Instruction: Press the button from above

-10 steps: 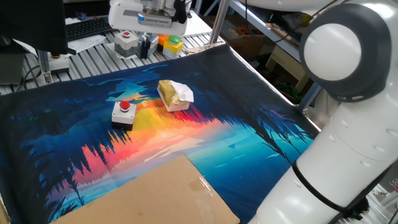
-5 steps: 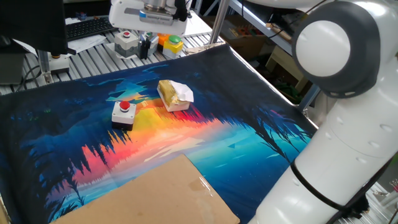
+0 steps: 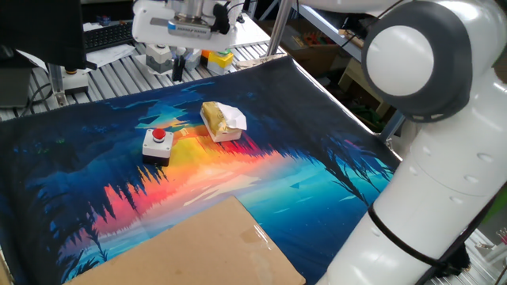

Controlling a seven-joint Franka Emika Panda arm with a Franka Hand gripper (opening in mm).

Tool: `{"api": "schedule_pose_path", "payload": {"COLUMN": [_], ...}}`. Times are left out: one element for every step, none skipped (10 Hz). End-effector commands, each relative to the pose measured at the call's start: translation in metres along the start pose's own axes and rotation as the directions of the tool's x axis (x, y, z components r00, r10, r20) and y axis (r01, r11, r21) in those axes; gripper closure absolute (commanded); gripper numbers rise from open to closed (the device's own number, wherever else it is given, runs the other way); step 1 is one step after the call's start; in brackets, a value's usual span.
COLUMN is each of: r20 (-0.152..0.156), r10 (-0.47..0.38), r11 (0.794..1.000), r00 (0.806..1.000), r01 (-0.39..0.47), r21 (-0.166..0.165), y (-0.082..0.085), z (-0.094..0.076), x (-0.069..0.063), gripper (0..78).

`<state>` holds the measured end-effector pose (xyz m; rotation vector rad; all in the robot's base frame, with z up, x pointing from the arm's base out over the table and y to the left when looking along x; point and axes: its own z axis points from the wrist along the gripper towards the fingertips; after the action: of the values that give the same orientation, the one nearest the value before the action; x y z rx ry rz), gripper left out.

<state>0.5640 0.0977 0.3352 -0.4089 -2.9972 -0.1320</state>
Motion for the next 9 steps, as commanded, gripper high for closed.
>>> {"api": "schedule_pose_path", "payload": {"r20": [0.024,0.027,0.039,0.051,0.059,0.057,0.063,0.072,0.077], "r10": [0.02,0.026,0.028,0.029,0.024,0.02,0.013,0.01,0.008], "r11": [1.0,1.0,1.0,1.0,1.0,1.0,1.0,1.0,1.0], "r00": [1.0,0.999,0.999,0.998,0.998,0.998,0.998,0.997,0.997], "r01": [-0.02,-0.026,-0.028,-0.028,-0.024,-0.02,-0.013,-0.011,-0.009], "r21": [0.004,0.0,-0.001,-0.003,0.003,0.004,0.012,0.012,0.011], "y": [0.024,0.029,0.031,0.031,0.031,0.031,0.03,0.029,0.028], "z": [0.046,0.067,0.081,0.089,0.099,0.108,0.117,0.125,0.131], "x": [-0.015,-0.021,-0.025,-0.026,-0.028,-0.031,-0.032,-0.034,-0.035], "gripper": [77.6,77.6,77.6,77.6,77.6,77.6,77.6,77.6,77.6]}}
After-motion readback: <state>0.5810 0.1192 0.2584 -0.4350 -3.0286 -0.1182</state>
